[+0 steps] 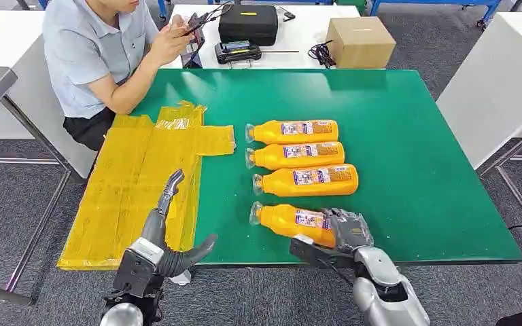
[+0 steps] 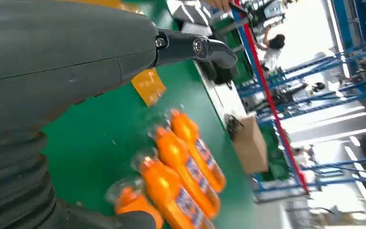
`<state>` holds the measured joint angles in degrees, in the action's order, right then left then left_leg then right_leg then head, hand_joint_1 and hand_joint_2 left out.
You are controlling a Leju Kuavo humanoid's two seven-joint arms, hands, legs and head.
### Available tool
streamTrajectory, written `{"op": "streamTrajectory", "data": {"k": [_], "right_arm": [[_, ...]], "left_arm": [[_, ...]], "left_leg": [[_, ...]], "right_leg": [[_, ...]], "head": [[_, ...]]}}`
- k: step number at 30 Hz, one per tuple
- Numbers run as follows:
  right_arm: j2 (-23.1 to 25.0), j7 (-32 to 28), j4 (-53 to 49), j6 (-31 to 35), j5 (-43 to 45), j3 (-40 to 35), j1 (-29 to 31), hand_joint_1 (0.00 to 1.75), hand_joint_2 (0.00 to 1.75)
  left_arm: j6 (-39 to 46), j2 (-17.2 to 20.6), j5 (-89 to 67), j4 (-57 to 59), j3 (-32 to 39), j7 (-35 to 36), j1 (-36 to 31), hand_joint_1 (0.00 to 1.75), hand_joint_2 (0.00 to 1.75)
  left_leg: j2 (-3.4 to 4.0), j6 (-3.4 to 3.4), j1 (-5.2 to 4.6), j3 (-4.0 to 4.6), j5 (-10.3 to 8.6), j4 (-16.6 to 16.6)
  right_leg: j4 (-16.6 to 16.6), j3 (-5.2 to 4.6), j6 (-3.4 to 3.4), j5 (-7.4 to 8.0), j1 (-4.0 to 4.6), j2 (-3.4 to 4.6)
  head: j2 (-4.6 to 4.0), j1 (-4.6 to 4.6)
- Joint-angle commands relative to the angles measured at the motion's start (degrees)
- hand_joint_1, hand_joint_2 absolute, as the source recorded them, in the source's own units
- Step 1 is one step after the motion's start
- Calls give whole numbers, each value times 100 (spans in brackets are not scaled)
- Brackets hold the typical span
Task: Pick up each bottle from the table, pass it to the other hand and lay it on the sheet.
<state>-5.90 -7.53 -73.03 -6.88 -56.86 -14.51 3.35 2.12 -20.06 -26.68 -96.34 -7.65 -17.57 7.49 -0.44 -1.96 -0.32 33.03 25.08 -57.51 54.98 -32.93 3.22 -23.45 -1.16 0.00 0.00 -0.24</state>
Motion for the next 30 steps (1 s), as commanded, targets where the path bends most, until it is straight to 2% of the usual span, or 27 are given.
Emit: {"op": "streamTrajectory", "data": {"k": [1, 3, 4, 5, 7, 10, 11, 14, 17, 20, 24, 30], "right_arm": [[47, -452, -1, -71, 907, 407, -780, 175, 175], [47, -452, -1, -71, 907, 407, -780, 175, 175], [79, -684, -84, -148, 1411, 409, -812, 175, 175], [-25, -912, -616, -318, 2275, 250, -993, 175, 175], [-27, -931, -683, -347, 2435, 230, -966, 175, 175], [33, -1081, -629, -598, 3048, 171, -480, 175, 175], [96, -1114, -575, -630, 3143, 187, -328, 175, 175], [290, -1098, -542, -618, 3168, 184, -10, 175, 175], [414, -1333, -236, -736, 3384, -36, 386, 175, 175], [669, -1610, 272, -839, 3636, -330, 901, 175, 175], [889, -1620, 559, -788, 3751, -705, 1232, 175, 175], [1064, -1551, 1012, -652, 3735, -964, 1596, 175, 175]], "left_arm": [[-42, 6, 590, 685, -92, 36, -309, 0, 175], [-42, 6, 590, 685, -92, 36, -309, 0, 175], [-58, 6, 819, 681, -78, 169, -296, 0, 175], [-70, 6, 1434, 973, -30, 495, -353, 0, 175], [-136, 6, 1606, 1083, 2, 550, -380, 0, 175], [-396, 6, 2479, 1859, 88, 608, -510, 0, 175], [-410, 6, 2528, 2029, 92, 567, -564, 0, 175], [-471, 6, 2685, 2266, 42, 520, -625, 0, 175], [-1235, 93, 3246, 2792, -97, 780, -753, 0, 175], [-1637, 133, 3745, 3600, -244, 772, -1040, 0, 175], [-1745, 148, 3986, 4125, -397, 559, -1376, 0, 175], [-1737, 111, 3946, 4115, -627, 462, -1624, 0, 175]], "left_leg": [[-30, 9, 8, -9, -7, 9], [-27, 12, 11, -10, 0, 8], [-16, 12, 8, -17, 6, 9], [3, 14, 7, -20, 11, 8], [-14, 16, 12, -23, 8, 8], [27, 12, 6, -20, 9, 14], [27, 11, 5, -14, 11, 11], [41, 14, 7, -13, 10, 7], [38, 14, 10, 5, 6, -2], [53, 13, 7, 10, -2, 8], [52, 12, 9, 28, -9, 9], [30, 12, 12, 49, -14, -2]], "right_leg": [[-13, 22, -11, -6, 9, -32], [-13, 24, -15, -6, 12, -30], [-9, 23, -18, -8, 9, -21], [-10, 28, -16, -3, 9, 7], [-11, 25, -22, -8, 16, -11], [-10, 32, -18, 1, 11, 33], [-6, 69, -17, 1, 9, 33], [-2, 62, -22, 5, 12, 45], [6, 50, -27, 4, 15, 41], [-2, 41, -24, 11, 12, 56], [-1, 29, -18, 14, 13, 58], [7, 16, -17, 8, 15, 35]], "head": [[0, -2], [0, -2], [0, -4], [0, -4], [0, -7], [0, -7], [0, -9], [0, -9], [0, -7], [0, -9], [0, -9], [0, -9]]}}
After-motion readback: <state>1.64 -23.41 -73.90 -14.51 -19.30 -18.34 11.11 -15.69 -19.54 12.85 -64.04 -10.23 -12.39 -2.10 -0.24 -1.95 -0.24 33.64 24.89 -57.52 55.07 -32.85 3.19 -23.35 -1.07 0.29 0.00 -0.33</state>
